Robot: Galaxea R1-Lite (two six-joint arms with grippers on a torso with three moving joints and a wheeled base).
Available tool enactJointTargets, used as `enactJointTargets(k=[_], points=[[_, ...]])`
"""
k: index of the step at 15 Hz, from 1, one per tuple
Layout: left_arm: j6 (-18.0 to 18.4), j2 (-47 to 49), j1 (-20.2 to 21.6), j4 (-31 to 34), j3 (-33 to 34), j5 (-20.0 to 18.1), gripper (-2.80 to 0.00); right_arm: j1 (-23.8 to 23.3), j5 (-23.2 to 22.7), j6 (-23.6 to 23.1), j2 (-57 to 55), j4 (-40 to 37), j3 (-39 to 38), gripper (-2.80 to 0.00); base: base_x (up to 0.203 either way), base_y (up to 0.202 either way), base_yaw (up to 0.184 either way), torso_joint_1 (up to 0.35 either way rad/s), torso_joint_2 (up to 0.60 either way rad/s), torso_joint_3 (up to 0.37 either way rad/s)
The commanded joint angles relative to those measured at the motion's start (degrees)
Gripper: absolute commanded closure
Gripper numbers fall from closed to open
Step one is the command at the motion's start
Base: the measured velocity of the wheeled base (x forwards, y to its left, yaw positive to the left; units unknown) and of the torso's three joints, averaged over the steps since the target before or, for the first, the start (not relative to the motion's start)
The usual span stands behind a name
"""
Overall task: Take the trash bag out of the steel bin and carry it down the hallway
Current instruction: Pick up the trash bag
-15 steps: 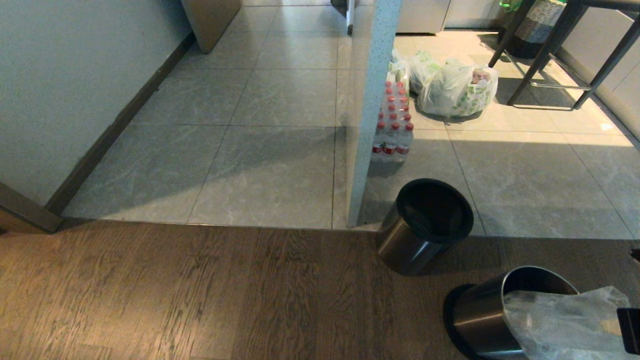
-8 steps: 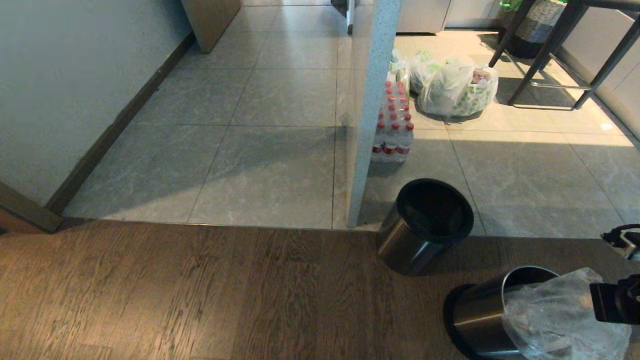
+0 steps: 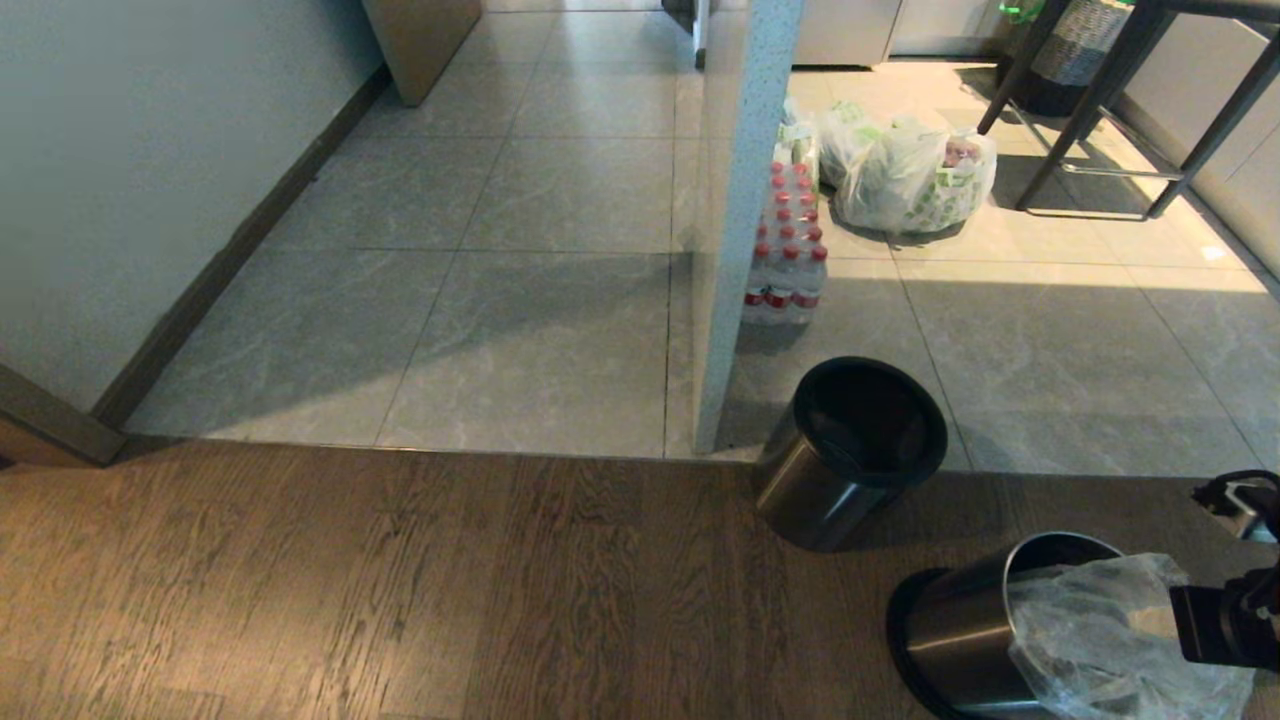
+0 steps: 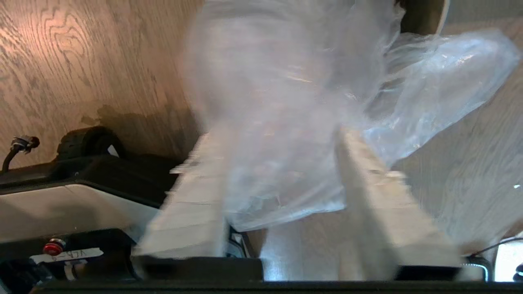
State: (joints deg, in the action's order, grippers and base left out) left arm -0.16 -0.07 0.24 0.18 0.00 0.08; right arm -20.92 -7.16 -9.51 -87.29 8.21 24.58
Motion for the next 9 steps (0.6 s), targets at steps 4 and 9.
enactJointTargets(k=[4, 9], points=[[0.0, 0.1, 0.0, 0.0, 0.2, 0.0, 0.00, -0.6, 0.1, -3.0, 8.2, -0.9, -0.8, -2.80, 0.000, 0.000, 0.000, 0.000, 0.00, 0.000], [0.0, 0.1, 0.0, 0.0, 0.2, 0.0, 0.00, -1.4, 0.2, -7.1, 8.3, -0.4, -2.7, -2.80, 0.000, 0.000, 0.000, 0.000, 0.00, 0.000]])
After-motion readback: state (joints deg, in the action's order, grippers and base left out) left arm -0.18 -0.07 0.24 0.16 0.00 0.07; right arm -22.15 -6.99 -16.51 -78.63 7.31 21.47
